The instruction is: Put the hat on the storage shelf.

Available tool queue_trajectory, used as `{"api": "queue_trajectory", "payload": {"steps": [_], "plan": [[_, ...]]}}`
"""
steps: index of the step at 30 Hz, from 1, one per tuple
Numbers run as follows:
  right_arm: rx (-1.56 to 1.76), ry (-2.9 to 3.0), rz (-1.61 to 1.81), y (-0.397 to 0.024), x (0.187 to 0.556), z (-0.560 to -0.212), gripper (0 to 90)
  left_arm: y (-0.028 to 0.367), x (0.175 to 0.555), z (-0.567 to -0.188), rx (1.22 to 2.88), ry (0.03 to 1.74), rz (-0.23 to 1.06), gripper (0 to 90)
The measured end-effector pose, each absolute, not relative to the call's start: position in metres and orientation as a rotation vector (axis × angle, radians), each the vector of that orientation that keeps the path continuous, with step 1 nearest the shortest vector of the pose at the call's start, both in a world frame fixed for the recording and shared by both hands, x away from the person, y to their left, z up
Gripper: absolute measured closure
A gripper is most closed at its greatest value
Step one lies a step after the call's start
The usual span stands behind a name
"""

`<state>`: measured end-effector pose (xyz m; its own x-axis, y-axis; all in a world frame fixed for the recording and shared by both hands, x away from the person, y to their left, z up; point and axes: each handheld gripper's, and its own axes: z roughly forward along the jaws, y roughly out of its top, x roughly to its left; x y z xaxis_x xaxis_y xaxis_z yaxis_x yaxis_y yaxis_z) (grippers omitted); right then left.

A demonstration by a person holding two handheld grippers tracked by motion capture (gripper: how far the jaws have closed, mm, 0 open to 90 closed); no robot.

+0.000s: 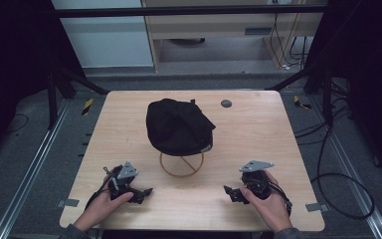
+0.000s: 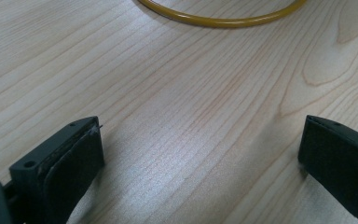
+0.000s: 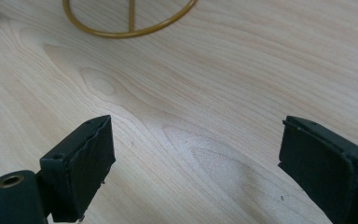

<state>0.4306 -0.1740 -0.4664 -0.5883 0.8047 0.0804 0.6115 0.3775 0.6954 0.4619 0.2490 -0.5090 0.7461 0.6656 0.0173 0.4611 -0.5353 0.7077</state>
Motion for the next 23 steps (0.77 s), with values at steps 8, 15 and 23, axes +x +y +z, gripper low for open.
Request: {"api": "queue_trajectory", "payload": {"steps": [8, 15, 23], "plan": [[1.307, 2.354, 1.0, -0.167, 0.448, -0.489, 11.3, 0.249, 0.462, -0.509, 2.233, 0.842, 0.372, 0.0], [1.346, 2.293, 0.999, -0.165, 0.456, -0.503, 10.8, 0.249, 0.462, -0.509, 2.233, 0.842, 0.372, 0.0], [1.28, 2.219, 0.958, -0.16, 0.459, -0.512, 4.2, 0.249, 0.462, -0.509, 2.235, 0.838, 0.371, 0.0]]}}
